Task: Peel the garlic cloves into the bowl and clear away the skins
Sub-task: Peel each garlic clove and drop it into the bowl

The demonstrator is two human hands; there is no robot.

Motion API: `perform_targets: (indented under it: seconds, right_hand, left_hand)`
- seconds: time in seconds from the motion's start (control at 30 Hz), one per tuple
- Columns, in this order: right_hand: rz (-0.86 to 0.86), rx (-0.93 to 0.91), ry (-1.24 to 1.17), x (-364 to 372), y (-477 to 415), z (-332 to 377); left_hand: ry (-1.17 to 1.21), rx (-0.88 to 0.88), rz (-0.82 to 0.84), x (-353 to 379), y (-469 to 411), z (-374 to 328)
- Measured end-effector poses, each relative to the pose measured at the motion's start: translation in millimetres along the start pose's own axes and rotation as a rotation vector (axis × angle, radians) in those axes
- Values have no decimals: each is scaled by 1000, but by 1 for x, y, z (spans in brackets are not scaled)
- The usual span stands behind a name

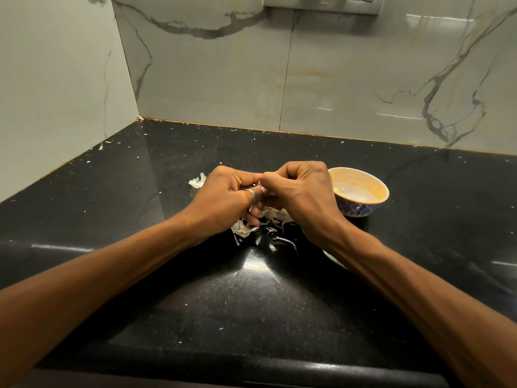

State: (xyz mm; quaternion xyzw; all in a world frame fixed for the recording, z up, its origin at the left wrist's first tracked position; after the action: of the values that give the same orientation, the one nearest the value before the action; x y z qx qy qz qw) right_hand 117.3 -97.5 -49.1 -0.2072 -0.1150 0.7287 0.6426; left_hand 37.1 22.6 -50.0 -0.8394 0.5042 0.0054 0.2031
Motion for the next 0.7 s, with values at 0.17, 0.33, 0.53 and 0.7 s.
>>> perform_targets:
  seconds: [0.17,0.33,0.53,0.7]
  right_hand:
    - [82,65,-98,-3,-1,-3]
    - [212,169,-314,-6,2,3]
    - [222,66,-228,-9,0,9]
    - [129,-140,-33,-10,-3,7]
  left_hand:
    - [57,-44,-5,0,-2,1]
    - [109,-72,-27,-2,-4,3]
    - [130,-93,-48,-3,-4,1]
    - [124,-91,-82,-2,-4,0]
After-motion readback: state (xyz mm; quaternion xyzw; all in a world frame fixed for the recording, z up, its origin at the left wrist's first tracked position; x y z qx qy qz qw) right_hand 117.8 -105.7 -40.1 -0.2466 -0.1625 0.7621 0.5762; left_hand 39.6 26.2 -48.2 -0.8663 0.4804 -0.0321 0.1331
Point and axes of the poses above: each hand's wrist, its own y-axis away from the middle knuckle, its own x-axis out of the palm, z = x × y, the point moved 3 cm from there along -y, towards the middle knuckle, and after that the axes turned 15 degrees about -z, right-handed, at the moved point
